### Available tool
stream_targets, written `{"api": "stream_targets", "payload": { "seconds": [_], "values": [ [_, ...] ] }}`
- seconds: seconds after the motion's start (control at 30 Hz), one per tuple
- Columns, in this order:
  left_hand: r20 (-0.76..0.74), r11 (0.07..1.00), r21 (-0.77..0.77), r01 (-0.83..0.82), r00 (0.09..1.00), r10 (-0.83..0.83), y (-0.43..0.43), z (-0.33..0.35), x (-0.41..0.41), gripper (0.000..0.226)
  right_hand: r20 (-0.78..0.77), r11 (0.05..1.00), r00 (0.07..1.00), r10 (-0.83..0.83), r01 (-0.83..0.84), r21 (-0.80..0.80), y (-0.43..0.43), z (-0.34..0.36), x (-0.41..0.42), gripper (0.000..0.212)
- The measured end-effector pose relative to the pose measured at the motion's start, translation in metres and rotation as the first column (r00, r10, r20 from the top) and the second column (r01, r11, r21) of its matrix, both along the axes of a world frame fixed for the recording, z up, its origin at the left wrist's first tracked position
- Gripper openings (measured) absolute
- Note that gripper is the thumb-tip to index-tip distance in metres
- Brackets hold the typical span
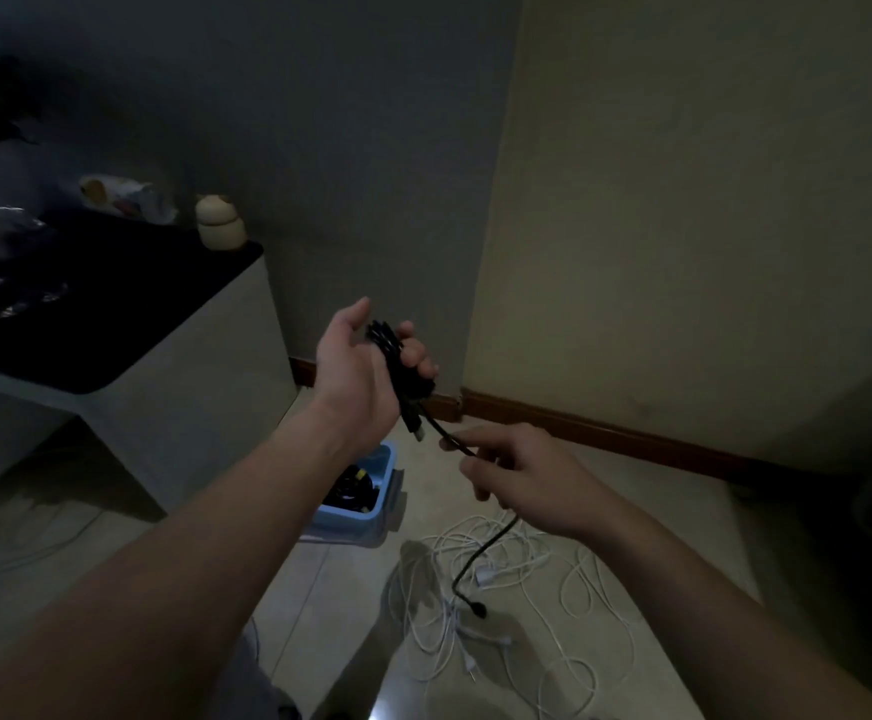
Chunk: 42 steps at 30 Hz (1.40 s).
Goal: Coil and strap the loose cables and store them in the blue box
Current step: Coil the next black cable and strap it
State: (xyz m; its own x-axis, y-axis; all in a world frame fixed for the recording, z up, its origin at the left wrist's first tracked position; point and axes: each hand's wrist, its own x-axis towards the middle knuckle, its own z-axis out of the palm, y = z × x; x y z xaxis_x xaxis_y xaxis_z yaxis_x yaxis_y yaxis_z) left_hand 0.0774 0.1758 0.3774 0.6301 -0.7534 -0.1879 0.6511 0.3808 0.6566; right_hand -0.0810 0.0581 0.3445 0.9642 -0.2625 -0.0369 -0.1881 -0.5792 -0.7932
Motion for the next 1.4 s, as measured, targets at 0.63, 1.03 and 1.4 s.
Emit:
{"api": "stream_targets", "payload": {
  "seconds": [0.63, 1.03, 1.4],
  "values": [
    [0.463, 0.722, 0.615, 0.318, 0.596, -0.656, -0.013, -0.024, -0.029, 0.067, 0.344, 0.853, 0.894, -0.287, 0.402, -0.333, -0.024, 0.022, 0.006, 0.054],
    [0.513, 0.754, 0.563, 0.338, 0.572, -0.64, -0.01, -0.002, -0.037, 0.053, 0.36, 0.954, 0.884, -0.299, 0.271, 0.127, -0.054, 0.008, 0.002, 0.02],
    [0.147, 0.915, 0.127, 0.384, 0.905, -0.4, -0.014, 0.003, -0.024, 0.057, 0.159, 0.896, 0.924, -0.347, 0.276, 0.347, -0.045, -0.006, 0.007, 0.03]
  ]
}}
